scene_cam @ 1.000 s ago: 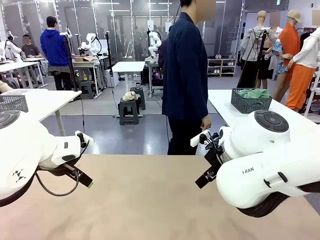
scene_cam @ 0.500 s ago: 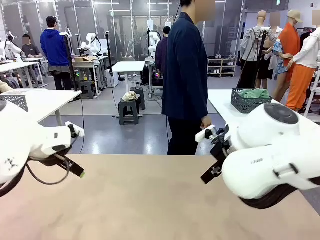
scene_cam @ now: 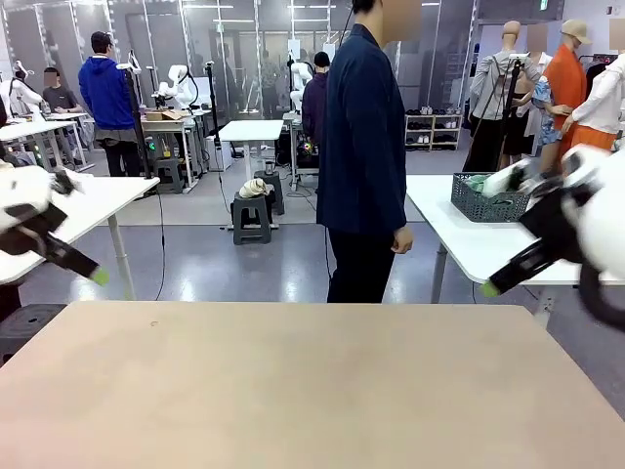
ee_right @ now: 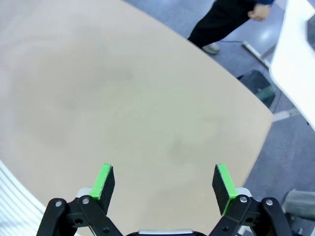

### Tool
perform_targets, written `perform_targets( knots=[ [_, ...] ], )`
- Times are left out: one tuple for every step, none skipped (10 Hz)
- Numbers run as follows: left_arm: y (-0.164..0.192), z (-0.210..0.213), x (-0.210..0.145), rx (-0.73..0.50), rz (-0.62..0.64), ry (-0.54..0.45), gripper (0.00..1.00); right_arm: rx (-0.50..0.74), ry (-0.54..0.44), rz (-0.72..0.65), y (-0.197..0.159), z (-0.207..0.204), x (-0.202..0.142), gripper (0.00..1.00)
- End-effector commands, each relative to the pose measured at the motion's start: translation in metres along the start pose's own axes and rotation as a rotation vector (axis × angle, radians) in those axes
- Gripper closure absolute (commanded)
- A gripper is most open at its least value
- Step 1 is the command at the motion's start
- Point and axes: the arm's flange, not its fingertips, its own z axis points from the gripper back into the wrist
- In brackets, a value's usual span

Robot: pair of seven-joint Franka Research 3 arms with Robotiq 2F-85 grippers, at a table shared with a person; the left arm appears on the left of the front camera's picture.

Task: Fold the towels and place them in the basket.
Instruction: When a person lays out a Towel with hook on the table, fold it in half twice.

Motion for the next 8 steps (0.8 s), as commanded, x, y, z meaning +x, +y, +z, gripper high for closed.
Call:
perform_targets(
  knots=[
    [0.03, 0.048, 0.006, -0.068, -0.043, -0.018, 0.0, -0.011, -0.026, 0.009, -0.01, 0.066, -0.013, 0.0],
    [0.039, 0.076, 0.009, -0.076, -0.071, -0.023, 0.0, -0.019, -0.032, 0.017, -0.01, 0.096, -0.018, 0.0],
    [0.047, 0.108, 0.013, -0.05, -0.098, -0.025, 0.0, -0.038, -0.041, 0.021, -0.01, 0.129, -0.02, 0.0],
    [0.057, 0.142, 0.018, -0.017, -0.117, -0.031, 0.0, -0.061, -0.054, 0.026, -0.009, 0.163, -0.022, 0.0],
    [0.067, 0.178, 0.02, 0.002, -0.129, -0.032, 0.0, -0.097, -0.054, 0.025, -0.009, 0.199, -0.023, 0.0],
    [0.073, 0.204, 0.022, 0.005, -0.143, -0.035, 0.0, -0.099, -0.054, 0.038, -0.012, 0.227, -0.024, 0.0],
    [0.076, 0.227, 0.023, 0.008, -0.148, -0.06, 0.0, -0.11, -0.069, 0.035, -0.016, 0.248, -0.025, 0.0],
    [0.071, 0.251, 0.03, 0.015, -0.164, -0.087, 0.0, -0.117, -0.084, 0.04, -0.018, 0.265, -0.024, 0.0]
  ],
)
